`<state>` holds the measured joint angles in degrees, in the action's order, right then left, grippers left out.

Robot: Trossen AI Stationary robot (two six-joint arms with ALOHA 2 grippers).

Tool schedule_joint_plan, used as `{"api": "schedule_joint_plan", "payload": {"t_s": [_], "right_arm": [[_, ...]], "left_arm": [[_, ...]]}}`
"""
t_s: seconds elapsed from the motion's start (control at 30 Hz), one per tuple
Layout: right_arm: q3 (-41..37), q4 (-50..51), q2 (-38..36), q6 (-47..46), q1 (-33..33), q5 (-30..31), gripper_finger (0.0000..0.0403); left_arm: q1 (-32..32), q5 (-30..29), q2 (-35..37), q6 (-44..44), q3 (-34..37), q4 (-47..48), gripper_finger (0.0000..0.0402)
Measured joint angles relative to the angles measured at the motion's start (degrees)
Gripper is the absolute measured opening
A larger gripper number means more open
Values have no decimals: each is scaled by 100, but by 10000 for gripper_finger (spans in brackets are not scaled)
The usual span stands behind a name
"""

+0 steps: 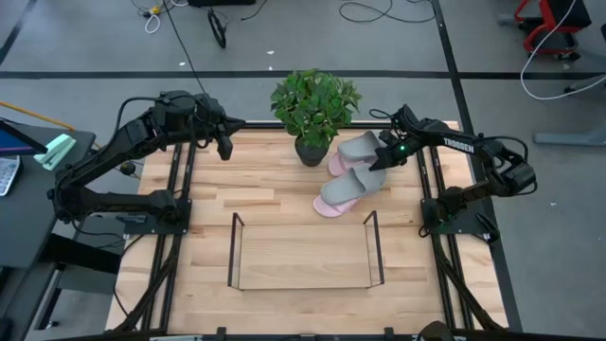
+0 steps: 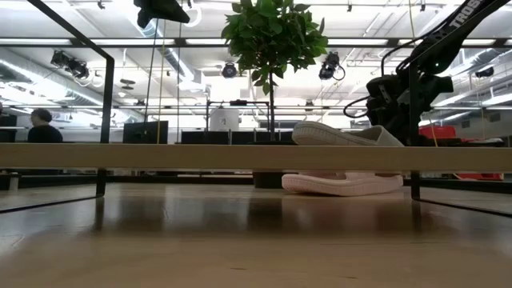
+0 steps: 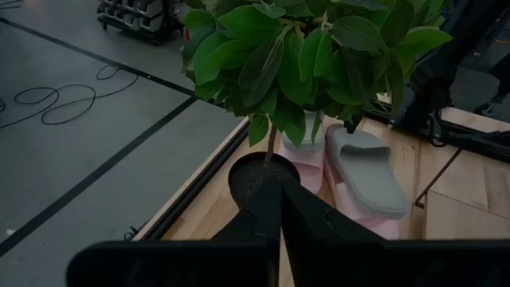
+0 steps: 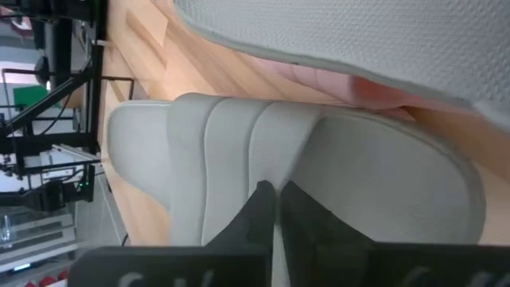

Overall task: Pick and place slides into the shelf
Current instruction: Put the bottom gray slide on the shelf

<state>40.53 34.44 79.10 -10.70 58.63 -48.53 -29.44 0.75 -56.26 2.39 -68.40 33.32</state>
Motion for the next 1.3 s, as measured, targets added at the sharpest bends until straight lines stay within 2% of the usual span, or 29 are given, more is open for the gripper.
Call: {"api": "schedule_joint_plan", "payload": {"t_s": [0.2, 0.47, 0.67, 0.8, 1.0, 1.13, 1.3], "right_arm": [[27, 49, -433, -126, -7, -22, 6], [358, 155, -1815, -599, 7, -2, 4], [1017, 701, -2747, -782, 7, -167, 3], [1645, 976, -3086, -831, -3, -551, 2], [2801, 980, -2999, -1182, -559, -865, 2], [3562, 1043, -2647, -1470, -1377, -875, 2], [4522, 1611, -1985, -1489, -2502, -761, 0]], "left_arm": [[0, 1, -1, 1, 0, -1, 24], [1, 2, -1, 2, 0, -4, 13], [1, 0, 0, 18, 0, -4, 18], [1, 0, -1, 35, 0, 0, 24], [1, 1, 0, 42, 0, 2, 18], [-1, 0, -1, 42, 0, 2, 12], [-1, 2, -1, 44, 0, 5, 16]]}}
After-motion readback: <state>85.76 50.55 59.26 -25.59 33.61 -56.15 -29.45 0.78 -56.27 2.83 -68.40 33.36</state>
